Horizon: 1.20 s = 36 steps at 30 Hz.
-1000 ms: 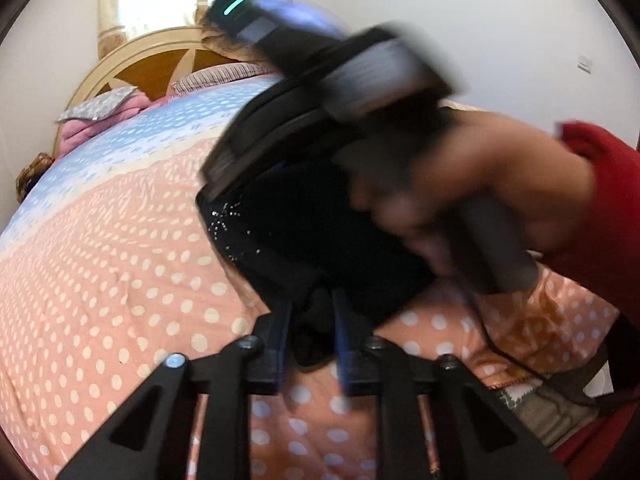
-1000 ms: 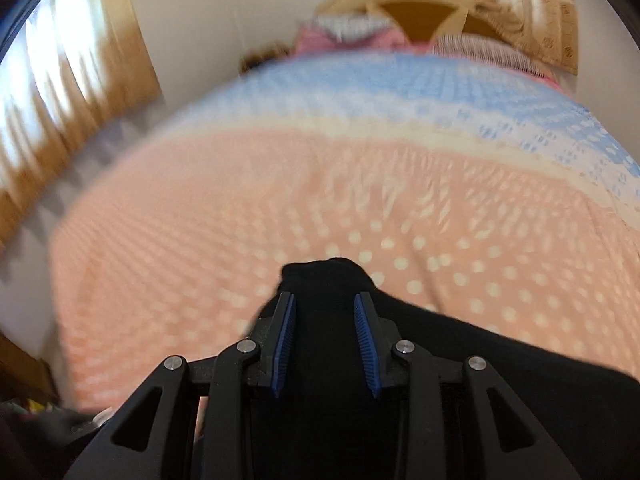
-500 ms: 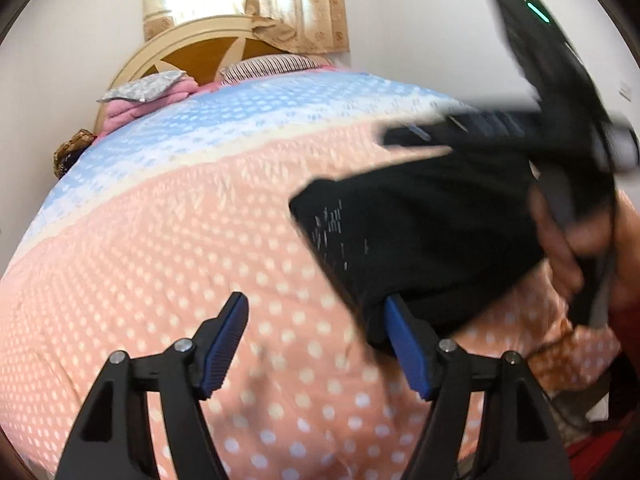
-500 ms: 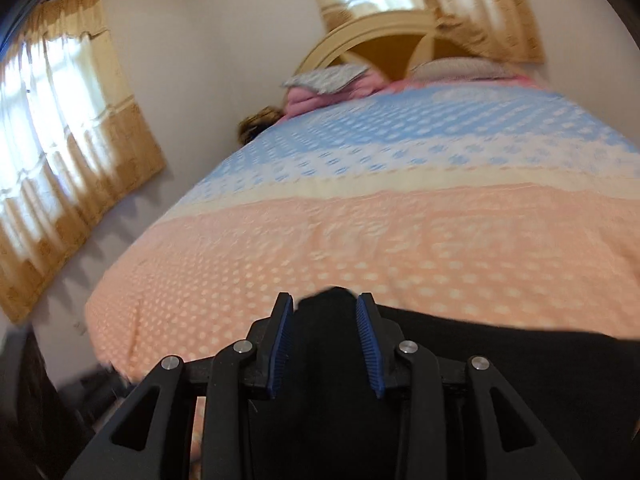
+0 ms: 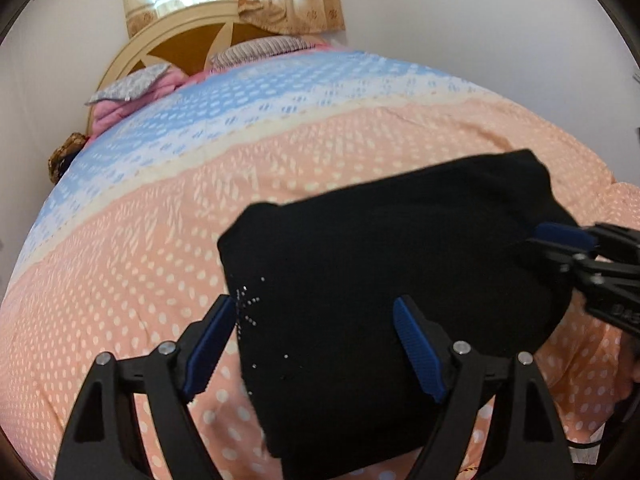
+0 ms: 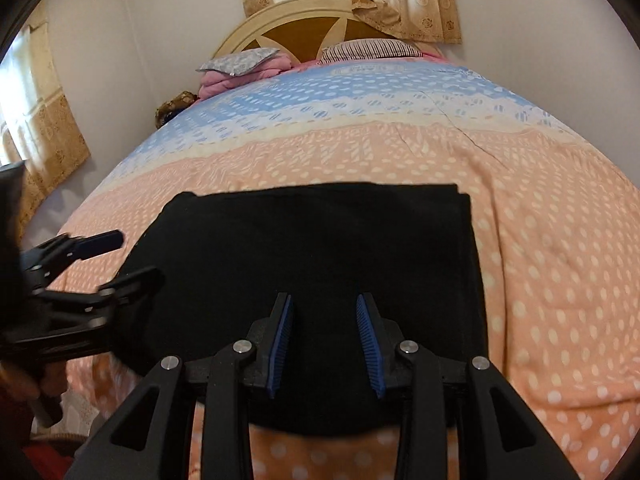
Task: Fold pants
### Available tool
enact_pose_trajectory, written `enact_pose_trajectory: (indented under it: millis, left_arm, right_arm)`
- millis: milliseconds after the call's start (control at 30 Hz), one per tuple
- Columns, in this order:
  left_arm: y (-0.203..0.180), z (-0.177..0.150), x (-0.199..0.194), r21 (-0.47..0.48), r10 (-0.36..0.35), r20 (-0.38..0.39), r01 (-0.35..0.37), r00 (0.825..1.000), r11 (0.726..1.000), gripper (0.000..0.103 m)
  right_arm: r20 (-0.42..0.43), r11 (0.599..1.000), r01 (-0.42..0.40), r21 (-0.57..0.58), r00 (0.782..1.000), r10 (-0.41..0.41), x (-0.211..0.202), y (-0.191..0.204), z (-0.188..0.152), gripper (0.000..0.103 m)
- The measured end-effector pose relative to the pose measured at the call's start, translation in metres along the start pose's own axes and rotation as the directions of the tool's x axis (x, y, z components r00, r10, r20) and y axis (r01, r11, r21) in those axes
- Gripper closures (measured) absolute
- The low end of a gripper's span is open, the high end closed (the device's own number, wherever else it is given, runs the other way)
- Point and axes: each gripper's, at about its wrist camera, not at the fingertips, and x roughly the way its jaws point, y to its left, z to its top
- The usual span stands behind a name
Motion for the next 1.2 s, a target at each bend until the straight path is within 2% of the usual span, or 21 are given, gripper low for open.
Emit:
enact_pose_trajectory:
  millis: [67, 133, 167, 200, 267, 333, 433, 533, 633, 767, 800, 833, 933, 1033, 1100, 1167, 1200]
  left_arm:
    - [0.002, 0.000, -0.006, -0.008, -0.010, 0.018, 0.011, 1.000, 1.000, 0.019]
    - [0.007, 0.002, -0.012, -0.026, -0.015, 0.040, 0.016, 0.999, 1.000, 0.014]
    - [0.010, 0.005, -0.011, -0.042, -0.014, 0.051, 0.016, 0.999, 0.999, 0.010]
    - [0.014, 0.007, -0.010, -0.069, -0.015, 0.065, 0.019, 0.998, 0.997, 0.008]
    - [0.023, 0.009, -0.008, -0.125, -0.026, 0.075, 0.035, 0.997, 0.992, 0.006]
    - [0.030, 0.008, 0.001, -0.173, -0.045, 0.058, 0.054, 0.997, 0.983, 0.005]
    - [0.037, 0.003, 0.022, -0.231, -0.054, -0.013, 0.049, 0.998, 0.972, 0.005]
    - [0.043, -0.005, 0.031, -0.305, -0.095, -0.028, 0.082, 0.995, 0.949, 0.005]
    - [0.049, -0.011, 0.036, -0.375, -0.130, -0.041, 0.106, 0.991, 0.921, 0.001]
    - [0.056, -0.022, 0.041, -0.472, -0.189, -0.064, 0.137, 0.980, 0.871, 0.000]
    - [0.056, -0.025, 0.041, -0.494, -0.194, -0.067, 0.136, 0.979, 0.859, 0.000]
    - [0.054, -0.027, 0.039, -0.502, -0.192, -0.072, 0.131, 0.979, 0.855, 0.000]
    - [0.046, -0.025, 0.035, -0.454, -0.182, -0.091, 0.122, 0.979, 0.882, 0.000]
    - [0.051, -0.022, 0.034, -0.466, -0.224, -0.094, 0.156, 0.970, 0.871, 0.005]
    - [0.064, -0.021, 0.029, -0.501, -0.266, -0.066, 0.199, 0.962, 0.842, 0.013]
    - [0.082, -0.021, 0.022, -0.547, -0.309, -0.016, 0.250, 0.951, 0.799, 0.015]
    - [0.088, -0.021, 0.020, -0.561, -0.298, 0.005, 0.249, 0.955, 0.790, 0.015]
  right_arm:
    - [0.026, 1.000, 0.002, 0.016, 1.000, -0.002, -0.010, -0.003, 0.000, 0.068]
    - [0.108, 0.997, -0.023, 0.079, 0.994, 0.015, -0.030, -0.013, 0.000, 0.066]
    - [0.155, 0.991, -0.036, 0.127, 0.988, 0.016, -0.041, -0.023, 0.002, 0.056]
    - [0.195, 0.984, -0.033, 0.177, 0.981, -0.002, -0.048, -0.033, 0.004, 0.037]
    - [0.245, 0.967, -0.012, 0.256, 0.968, -0.053, -0.054, -0.052, 0.008, 0.024]
    - [0.244, 0.947, -0.020, 0.320, 0.968, -0.062, -0.054, -0.070, 0.006, 0.024]
    - [0.206, 0.920, -0.039, 0.390, 0.977, -0.046, -0.041, -0.086, -0.001, 0.024]
    - [0.176, 0.913, -0.025, 0.408, 0.983, -0.052, -0.024, -0.090, -0.010, 0.024]
    - [0.116, 0.904, -0.031, 0.425, 0.993, -0.021, -0.003, -0.088, -0.017, 0.024]
    - [0.096, 0.943, 0.032, 0.330, 0.993, -0.068, 0.000, -0.066, -0.017, 0.026]
    - [0.088, 0.952, 0.052, 0.302, 0.993, -0.082, 0.002, -0.062, -0.017, 0.036]
    - [0.080, 0.962, 0.060, 0.265, 0.993, -0.084, 0.003, -0.052, -0.018, 0.040]
    - [0.086, 0.969, 0.107, 0.223, 0.988, -0.129, 0.004, -0.040, -0.019, 0.046]
    - [0.083, 0.966, 0.096, 0.242, 0.989, -0.119, 0.002, -0.040, -0.018, 0.053]
    - [0.085, 0.962, 0.079, 0.262, 0.991, -0.104, -0.001, -0.044, -0.021, 0.053]
    - [0.085, 0.960, 0.067, 0.273, 0.992, -0.094, -0.002, -0.046, -0.021, 0.053]
    - [0.086, 0.959, 0.064, 0.277, 0.992, -0.091, -0.001, -0.045, -0.021, 0.053]
